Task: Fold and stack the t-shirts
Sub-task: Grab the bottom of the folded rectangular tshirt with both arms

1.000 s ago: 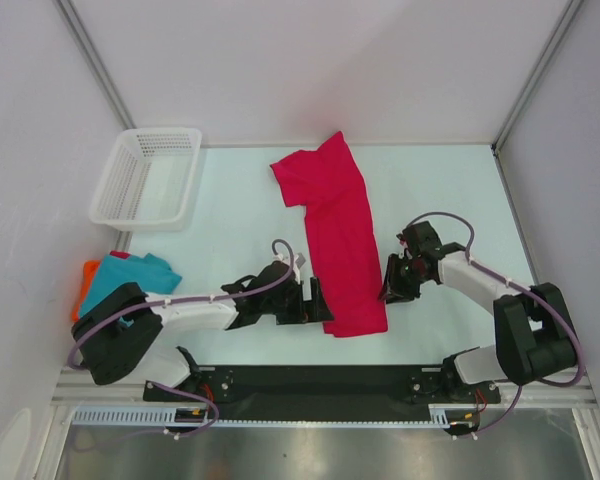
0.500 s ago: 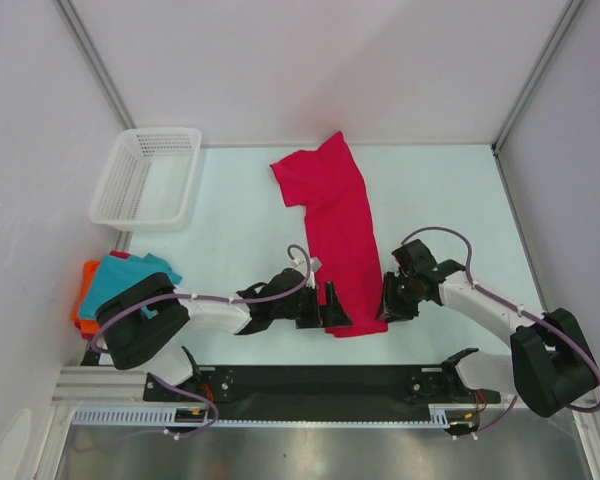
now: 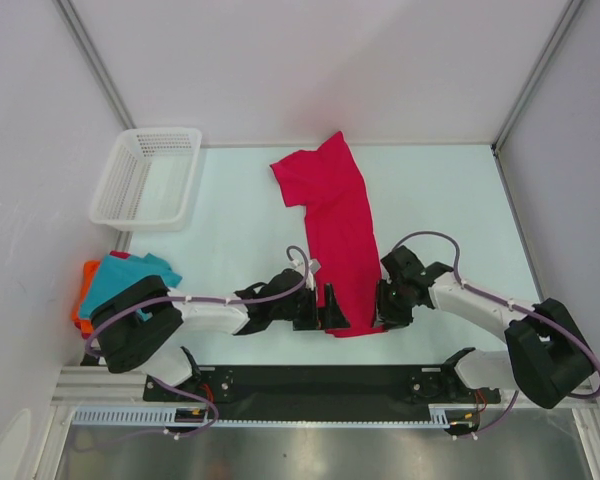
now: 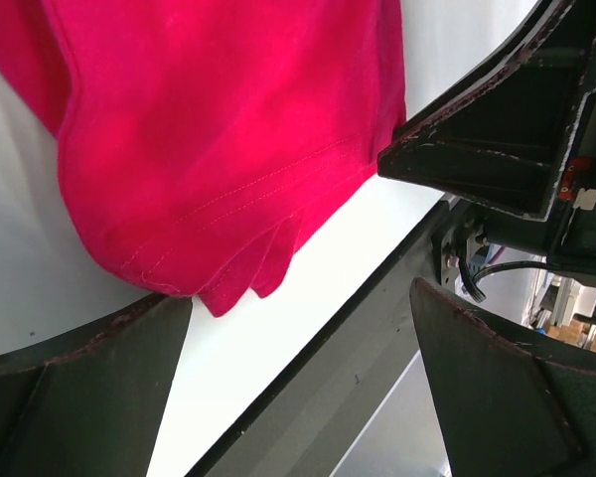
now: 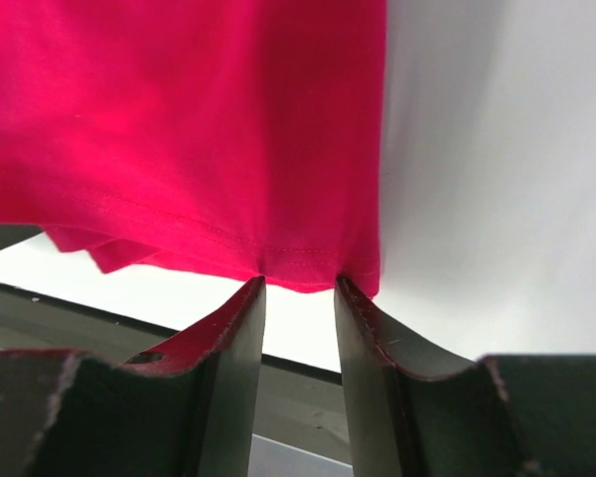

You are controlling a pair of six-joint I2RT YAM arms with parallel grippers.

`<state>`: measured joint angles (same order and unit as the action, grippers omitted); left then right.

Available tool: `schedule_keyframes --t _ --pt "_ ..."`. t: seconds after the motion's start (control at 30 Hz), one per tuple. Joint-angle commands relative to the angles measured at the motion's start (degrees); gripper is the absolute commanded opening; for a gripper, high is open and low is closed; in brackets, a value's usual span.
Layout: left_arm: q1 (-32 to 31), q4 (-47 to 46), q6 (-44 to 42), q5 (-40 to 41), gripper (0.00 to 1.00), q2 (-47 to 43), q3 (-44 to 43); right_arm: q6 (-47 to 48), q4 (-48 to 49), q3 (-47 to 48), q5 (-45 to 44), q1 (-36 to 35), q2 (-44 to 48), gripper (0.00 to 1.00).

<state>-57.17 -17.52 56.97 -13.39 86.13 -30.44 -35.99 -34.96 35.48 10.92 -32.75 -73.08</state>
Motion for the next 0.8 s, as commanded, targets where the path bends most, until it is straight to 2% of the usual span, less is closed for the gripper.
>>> schedule_keyframes --t 0.0,0.53,0.77 --pt "-0.4 7.7 -1.7 1.6 0.99 0.1 -1.1 -1.5 -1.0 0.6 -2.7 -1.3 -1.6 0.4" --pt "-0.4 1.7 -2.4 0.5 0.98 6.3 -0.2 -2.5 -9.2 5.7 -10.0 -2.8 2.4 0.41" --pt "-0.4 1.9 -2.8 0.2 0.97 6.3 -0.6 -2.6 -6.8 3.4 -10.8 -2.9 -0.3 0.42"
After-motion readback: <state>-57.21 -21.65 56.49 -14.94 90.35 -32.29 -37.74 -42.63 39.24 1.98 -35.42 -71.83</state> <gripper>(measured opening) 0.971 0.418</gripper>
